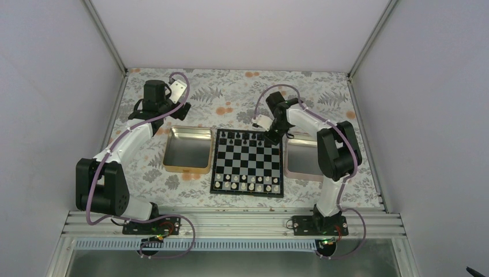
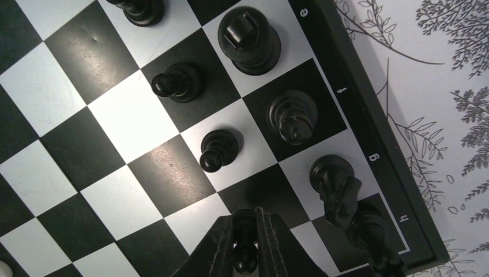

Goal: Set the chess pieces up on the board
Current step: Place the chess piece on the chessboard, then pick up the chess piece from the storage box.

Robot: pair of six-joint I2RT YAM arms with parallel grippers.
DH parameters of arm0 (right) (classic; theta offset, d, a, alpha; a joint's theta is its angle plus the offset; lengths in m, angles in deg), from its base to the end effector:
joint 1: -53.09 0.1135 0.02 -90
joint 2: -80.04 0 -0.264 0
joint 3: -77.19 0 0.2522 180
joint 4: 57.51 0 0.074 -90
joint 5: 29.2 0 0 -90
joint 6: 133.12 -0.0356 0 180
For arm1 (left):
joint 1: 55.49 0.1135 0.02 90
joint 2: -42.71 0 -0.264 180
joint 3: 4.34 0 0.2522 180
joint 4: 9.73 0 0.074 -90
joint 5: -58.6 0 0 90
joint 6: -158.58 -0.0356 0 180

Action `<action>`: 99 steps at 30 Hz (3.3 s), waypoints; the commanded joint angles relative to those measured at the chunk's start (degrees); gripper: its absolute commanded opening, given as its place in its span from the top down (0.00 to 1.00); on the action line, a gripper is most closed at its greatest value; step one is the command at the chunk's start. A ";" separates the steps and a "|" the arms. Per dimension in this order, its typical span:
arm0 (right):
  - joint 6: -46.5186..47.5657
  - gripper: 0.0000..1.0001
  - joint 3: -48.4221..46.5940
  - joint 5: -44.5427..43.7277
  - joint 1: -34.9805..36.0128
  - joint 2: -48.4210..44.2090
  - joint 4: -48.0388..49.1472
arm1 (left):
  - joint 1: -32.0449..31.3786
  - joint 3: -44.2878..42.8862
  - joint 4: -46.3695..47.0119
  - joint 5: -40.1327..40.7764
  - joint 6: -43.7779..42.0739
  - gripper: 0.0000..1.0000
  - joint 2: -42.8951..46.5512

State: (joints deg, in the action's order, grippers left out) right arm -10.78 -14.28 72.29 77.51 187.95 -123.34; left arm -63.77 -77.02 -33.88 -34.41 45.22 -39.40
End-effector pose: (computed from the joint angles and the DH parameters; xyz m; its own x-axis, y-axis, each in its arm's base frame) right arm 0.3228 0.1543 0.1854 -0.5325 -0.8175 -0.2192 -0.8456 0.5254 0.0948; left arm 0.3202 -0.0485 0.2731 -0.4283 0.4625 -0.7763 0.3888 0.8698 0.3037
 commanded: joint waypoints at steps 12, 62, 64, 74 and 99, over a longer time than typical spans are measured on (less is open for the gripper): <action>0.10 0.79 -1.52 0.26 0.98 1.14 0.54 | -0.25 -0.15 0.49 0.26 -0.27 0.00 1.51; 7.84 0.64 20.79 -12.33 -33.14 -16.78 7.25 | -0.25 0.19 0.29 -0.53 -0.20 0.00 2.74; 8.25 0.63 20.53 -13.16 -32.57 -16.63 7.14 | -0.25 0.30 0.37 -0.60 -0.29 0.00 2.83; 7.28 0.64 19.34 -16.50 -29.48 -14.78 5.41 | -0.25 0.59 0.44 -1.03 -0.42 0.00 3.19; 7.61 0.66 19.65 -21.67 -28.88 -12.99 5.71 | -0.30 1.18 0.73 -1.45 -0.46 0.00 3.65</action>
State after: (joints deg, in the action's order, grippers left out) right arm -3.52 6.13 51.61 48.23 174.75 -117.81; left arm -63.77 -76.27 -33.84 -34.97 45.20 -37.10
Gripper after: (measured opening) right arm 0.356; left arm 0.999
